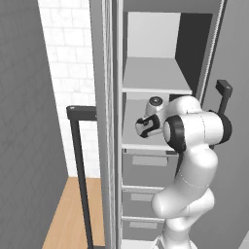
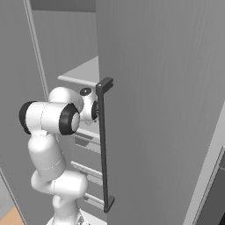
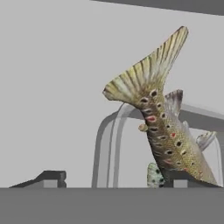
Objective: Take the meat container that has the fish and place it on the second highest rack of the freezer. Then take the vegetable container that has the cucumber and corn and place it on the highest rack of the freezer.
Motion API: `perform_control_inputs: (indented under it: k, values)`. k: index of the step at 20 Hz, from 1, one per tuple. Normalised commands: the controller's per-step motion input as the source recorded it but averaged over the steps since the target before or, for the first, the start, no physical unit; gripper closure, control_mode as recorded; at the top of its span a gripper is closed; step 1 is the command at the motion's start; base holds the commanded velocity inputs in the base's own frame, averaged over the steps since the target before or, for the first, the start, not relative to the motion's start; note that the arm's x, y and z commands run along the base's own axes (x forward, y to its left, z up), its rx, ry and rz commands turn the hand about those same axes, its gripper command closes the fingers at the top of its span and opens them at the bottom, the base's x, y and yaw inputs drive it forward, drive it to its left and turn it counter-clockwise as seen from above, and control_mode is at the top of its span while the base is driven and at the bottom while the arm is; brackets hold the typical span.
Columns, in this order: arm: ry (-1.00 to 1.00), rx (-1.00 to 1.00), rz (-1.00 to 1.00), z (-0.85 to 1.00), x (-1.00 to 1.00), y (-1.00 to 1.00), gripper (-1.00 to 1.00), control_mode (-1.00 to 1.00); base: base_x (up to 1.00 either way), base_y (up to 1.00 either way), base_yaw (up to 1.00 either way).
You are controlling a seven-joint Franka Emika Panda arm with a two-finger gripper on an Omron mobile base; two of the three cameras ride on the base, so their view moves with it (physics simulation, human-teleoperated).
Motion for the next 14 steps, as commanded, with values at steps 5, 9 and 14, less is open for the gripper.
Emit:
perform_control_inputs:
  k: [5, 9, 14]
  values:
    - [-0.22, 0.00, 0.00, 0.01, -0.49, 0.00, -1.00, -1.00, 0.00, 0.00, 0.00]
    - [-0.29, 0.00, 0.00, 0.20, -0.80, -0.01, -1.00, -1.00, 0.00, 0.00, 0.00]
    - [-0.04, 0.00, -0.09, 0.70, -0.62, -0.01, -1.00, -1.00, 0.00, 0.00, 0.00]
